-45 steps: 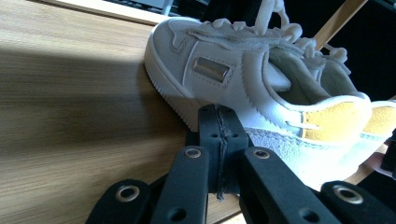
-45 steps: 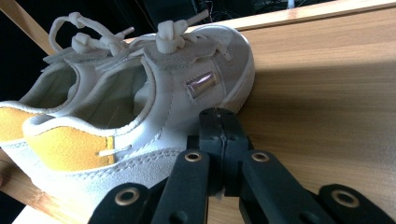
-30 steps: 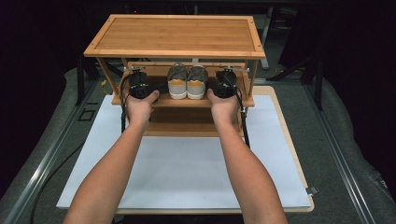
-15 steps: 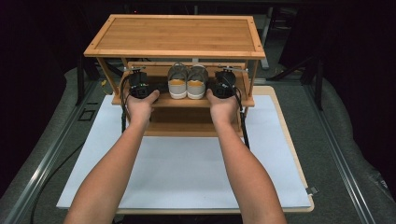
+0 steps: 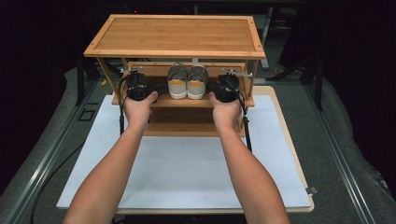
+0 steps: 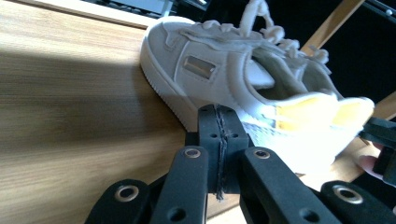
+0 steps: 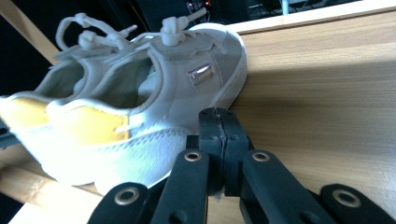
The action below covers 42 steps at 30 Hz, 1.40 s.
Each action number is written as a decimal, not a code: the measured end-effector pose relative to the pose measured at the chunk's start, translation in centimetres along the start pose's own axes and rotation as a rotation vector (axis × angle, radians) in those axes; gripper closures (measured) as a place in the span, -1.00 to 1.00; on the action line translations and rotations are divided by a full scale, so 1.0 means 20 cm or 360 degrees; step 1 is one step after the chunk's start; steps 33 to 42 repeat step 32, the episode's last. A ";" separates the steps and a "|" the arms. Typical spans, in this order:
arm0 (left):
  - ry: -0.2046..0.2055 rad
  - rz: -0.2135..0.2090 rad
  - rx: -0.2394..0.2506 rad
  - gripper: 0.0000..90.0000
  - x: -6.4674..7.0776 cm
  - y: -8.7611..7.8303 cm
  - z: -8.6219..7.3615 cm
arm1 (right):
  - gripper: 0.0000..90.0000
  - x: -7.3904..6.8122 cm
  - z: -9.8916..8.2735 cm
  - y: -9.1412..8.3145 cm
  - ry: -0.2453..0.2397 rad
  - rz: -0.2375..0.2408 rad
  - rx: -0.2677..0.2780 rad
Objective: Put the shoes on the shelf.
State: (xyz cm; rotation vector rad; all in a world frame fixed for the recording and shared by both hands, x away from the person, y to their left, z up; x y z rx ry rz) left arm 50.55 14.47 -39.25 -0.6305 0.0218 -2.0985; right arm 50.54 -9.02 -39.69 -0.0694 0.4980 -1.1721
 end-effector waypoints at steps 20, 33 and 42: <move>0.0107 -0.0157 -0.0018 0.95 0.06 -0.37 -0.19 | 0.98 -0.03 -0.17 -0.43 -0.0179 0.0161 0.0029; 0.0183 -0.0168 -0.0035 0.41 -0.01 -0.52 -0.42 | 0.72 0.01 -0.44 -0.56 -0.0282 0.0160 0.0009; 0.0183 -0.0168 -0.0035 0.41 -0.01 -0.52 -0.42 | 0.72 0.01 -0.44 -0.56 -0.0282 0.0160 0.0009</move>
Point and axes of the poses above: each handheld gripper's, and its own axes: y roughly forward along the jaws, z roughly out of its top, x roughly to its right, the point moved 5 cm from there along y, roughly forward along the jaws, and after that the axes turned 8 degrees about x, right-handed, at the moved point
